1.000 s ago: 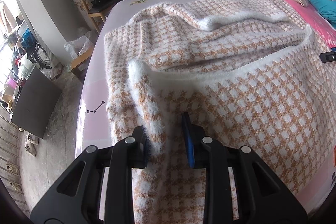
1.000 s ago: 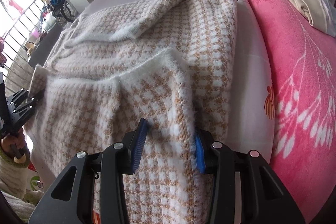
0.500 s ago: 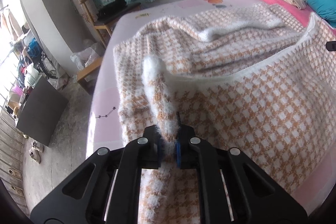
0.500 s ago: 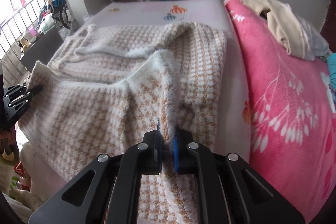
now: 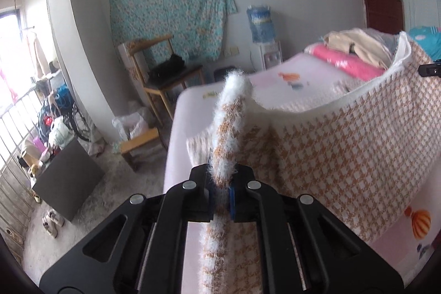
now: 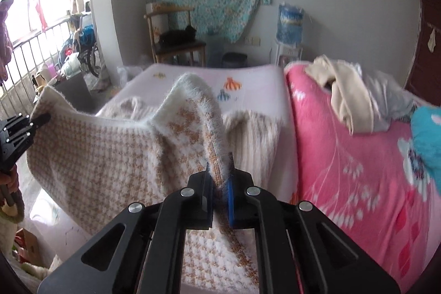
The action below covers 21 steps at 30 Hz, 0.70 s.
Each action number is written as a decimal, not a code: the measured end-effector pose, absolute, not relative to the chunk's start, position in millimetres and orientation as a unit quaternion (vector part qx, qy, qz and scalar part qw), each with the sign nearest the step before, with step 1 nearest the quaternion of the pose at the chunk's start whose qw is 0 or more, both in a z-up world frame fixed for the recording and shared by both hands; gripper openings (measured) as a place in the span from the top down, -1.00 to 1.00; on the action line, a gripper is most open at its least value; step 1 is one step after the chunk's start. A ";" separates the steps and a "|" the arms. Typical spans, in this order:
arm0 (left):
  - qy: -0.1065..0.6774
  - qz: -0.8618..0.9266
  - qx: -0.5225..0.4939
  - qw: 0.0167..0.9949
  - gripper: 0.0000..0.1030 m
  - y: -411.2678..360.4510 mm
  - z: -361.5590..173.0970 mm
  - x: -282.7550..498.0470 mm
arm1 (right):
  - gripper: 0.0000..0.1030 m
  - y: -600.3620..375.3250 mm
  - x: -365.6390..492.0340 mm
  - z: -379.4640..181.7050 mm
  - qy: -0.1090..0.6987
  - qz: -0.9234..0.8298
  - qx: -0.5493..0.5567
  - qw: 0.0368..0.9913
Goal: Fold large clothes
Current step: 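Lift the pinched coat edge up off the mattress with both tools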
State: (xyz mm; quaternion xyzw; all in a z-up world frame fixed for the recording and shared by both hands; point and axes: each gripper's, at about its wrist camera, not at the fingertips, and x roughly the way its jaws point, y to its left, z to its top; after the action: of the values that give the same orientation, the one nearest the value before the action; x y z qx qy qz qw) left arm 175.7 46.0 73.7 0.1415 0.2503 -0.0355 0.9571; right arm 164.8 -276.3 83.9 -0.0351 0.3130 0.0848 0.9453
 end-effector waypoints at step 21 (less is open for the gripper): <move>0.451 -0.060 0.001 0.891 0.20 94.1 -6.5 458.8 | 0.03 -352.3 410.9 -9.1 0.458 0.070 0.134 0.876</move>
State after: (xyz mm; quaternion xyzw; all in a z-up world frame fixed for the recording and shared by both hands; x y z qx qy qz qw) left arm 458.8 94.1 -6.5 0.0011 0.4507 -0.0600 0.8906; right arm 410.9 -352.3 -9.1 0.1340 0.4582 0.0704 0.8759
